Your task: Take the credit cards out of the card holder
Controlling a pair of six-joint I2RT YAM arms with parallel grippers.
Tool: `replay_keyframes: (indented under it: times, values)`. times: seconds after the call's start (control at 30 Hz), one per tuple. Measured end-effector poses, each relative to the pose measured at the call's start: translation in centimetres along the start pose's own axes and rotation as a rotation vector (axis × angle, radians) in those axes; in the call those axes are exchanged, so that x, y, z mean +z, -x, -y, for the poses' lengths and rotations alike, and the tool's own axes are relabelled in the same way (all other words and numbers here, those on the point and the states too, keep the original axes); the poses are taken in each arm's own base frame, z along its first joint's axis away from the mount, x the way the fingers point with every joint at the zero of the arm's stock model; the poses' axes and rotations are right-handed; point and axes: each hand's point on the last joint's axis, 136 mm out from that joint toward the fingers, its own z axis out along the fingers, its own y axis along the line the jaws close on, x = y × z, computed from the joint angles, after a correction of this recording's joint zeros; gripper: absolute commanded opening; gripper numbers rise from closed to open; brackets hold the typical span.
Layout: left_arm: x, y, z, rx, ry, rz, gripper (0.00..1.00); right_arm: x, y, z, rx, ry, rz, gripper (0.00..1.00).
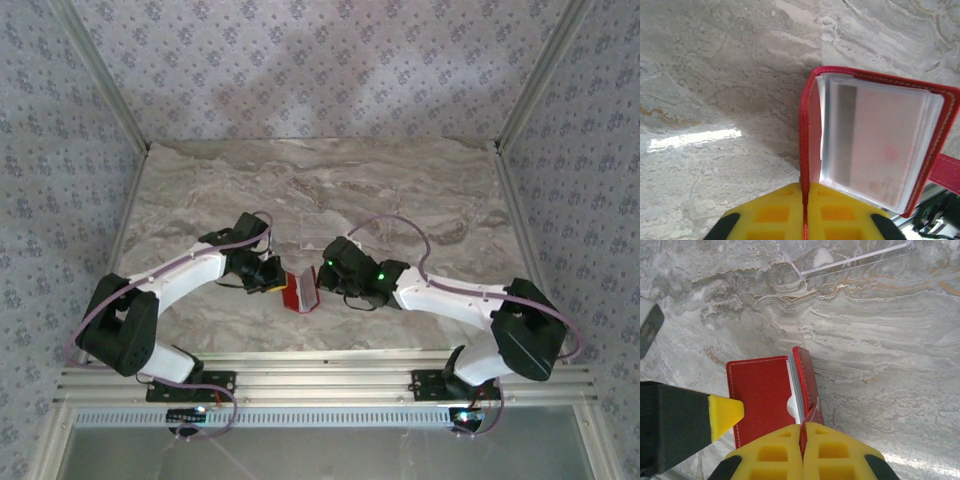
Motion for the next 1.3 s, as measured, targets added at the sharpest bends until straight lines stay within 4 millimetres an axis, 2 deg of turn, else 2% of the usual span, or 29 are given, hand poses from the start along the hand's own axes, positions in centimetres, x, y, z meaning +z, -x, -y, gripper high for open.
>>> replay_keyframes:
  times: [0.13, 0.27, 0.37, 0.5, 0.63, 0.77, 0.87, 0.97, 1.13, 1.23, 1.3]
  values:
    - [0.3, 0.1, -0.2, 0.005, 0.01, -0.001, 0.03, 0.0, -0.1, -0.8, -0.014, 0.021, -0.013, 0.0]
    - [1.3, 0.2, -1.0, -0.003, 0.032, -0.026, 0.03, 0.5, -0.5, -2.7, -0.058, 0.053, -0.045, 0.0]
    - [1.9, 0.4, -1.5, -0.003, 0.043, -0.036, 0.13, 0.7, -0.8, -4.0, -0.088, 0.075, -0.055, 0.0]
    - [1.8, 1.0, -2.4, 0.018, 0.078, -0.013, 0.23, 0.7, -0.8, -3.7, -0.103, 0.059, -0.055, 0.0]
    - [1.0, 1.6, -3.8, 0.002, 0.121, 0.013, 0.25, 0.7, -0.3, -3.1, -0.098, 0.045, -0.05, 0.0]
    - [-0.3, 2.3, -4.0, -0.002, 0.137, 0.037, 0.25, 0.7, 0.4, -2.1, -0.098, 0.022, -0.042, 0.0]
    - [-0.7, 2.6, -2.9, 0.015, 0.124, 0.045, 0.25, 0.7, 0.9, -1.2, -0.104, 0.0, -0.039, 0.0]
    - [-0.6, 2.2, -1.4, 0.042, 0.103, 0.032, 0.24, 0.5, 0.9, 0.1, -0.108, -0.034, -0.047, 0.0]
    - [1.1, 0.7, 0.8, 0.088, 0.097, -0.028, 0.23, 0.6, 0.3, 3.4, -0.112, -0.126, -0.073, 0.0]
    - [2.8, 0.0, 1.0, 0.098, 0.121, -0.075, 0.2, 0.7, -0.1, 5.6, -0.115, -0.194, -0.086, 0.0]
    - [3.9, -0.3, 0.3, 0.092, 0.146, -0.104, 0.2, 0.7, -0.4, 7.1, -0.119, -0.258, -0.092, 0.0]
